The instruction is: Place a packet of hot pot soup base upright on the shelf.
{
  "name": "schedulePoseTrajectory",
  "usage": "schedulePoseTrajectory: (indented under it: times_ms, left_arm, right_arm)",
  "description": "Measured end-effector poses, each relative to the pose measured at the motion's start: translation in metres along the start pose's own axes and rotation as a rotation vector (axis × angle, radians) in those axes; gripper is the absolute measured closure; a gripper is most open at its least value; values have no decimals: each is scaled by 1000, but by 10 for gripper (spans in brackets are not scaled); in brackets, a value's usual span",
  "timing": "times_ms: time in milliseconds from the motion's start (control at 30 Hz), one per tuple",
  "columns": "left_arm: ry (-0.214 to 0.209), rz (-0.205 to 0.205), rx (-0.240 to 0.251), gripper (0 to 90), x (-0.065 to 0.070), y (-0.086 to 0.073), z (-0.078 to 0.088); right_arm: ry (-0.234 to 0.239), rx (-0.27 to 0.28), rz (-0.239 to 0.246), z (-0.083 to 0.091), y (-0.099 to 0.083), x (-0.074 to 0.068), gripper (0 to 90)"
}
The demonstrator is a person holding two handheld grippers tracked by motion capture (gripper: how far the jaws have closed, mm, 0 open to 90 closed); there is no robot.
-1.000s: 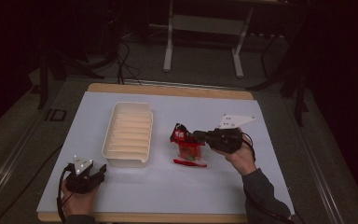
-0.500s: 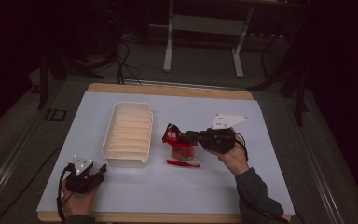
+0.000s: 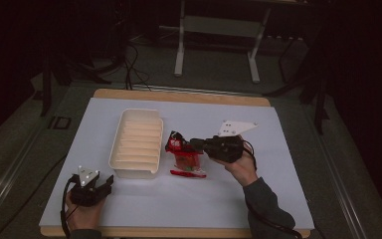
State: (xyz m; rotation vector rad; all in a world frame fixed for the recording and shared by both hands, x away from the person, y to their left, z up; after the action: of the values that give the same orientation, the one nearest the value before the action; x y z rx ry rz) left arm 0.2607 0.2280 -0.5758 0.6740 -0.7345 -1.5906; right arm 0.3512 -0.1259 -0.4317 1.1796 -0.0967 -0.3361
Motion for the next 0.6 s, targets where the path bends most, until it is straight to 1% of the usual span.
schedulePoseTrajectory:
  times_ms: [267,433,600]
  left_arm:
    - [0,-2,-2,471,0,0,0]
    - [-1,-4,-3,471,0,0,0]
    - [0,1,0,471,0,0,0]
  right_arm:
    - [12,19,0,-8,6,-2,889]
    - [22,33,-9,-13,11,-3,889]
    - [34,47,-9,-18,15,-5,889]
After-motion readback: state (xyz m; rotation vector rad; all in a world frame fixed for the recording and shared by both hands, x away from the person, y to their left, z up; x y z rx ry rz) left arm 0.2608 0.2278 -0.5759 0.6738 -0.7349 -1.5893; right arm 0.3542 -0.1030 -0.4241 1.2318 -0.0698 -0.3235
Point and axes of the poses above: each handheld gripper's, and its own axes: z roughly backward along the jaws, y roughly out of its top, x roughly to its right, the point moved 4 cm from there along -z, roughly forward along the jaws, and after that the axes turned 3 degrees about y, right-handed, at the moved point
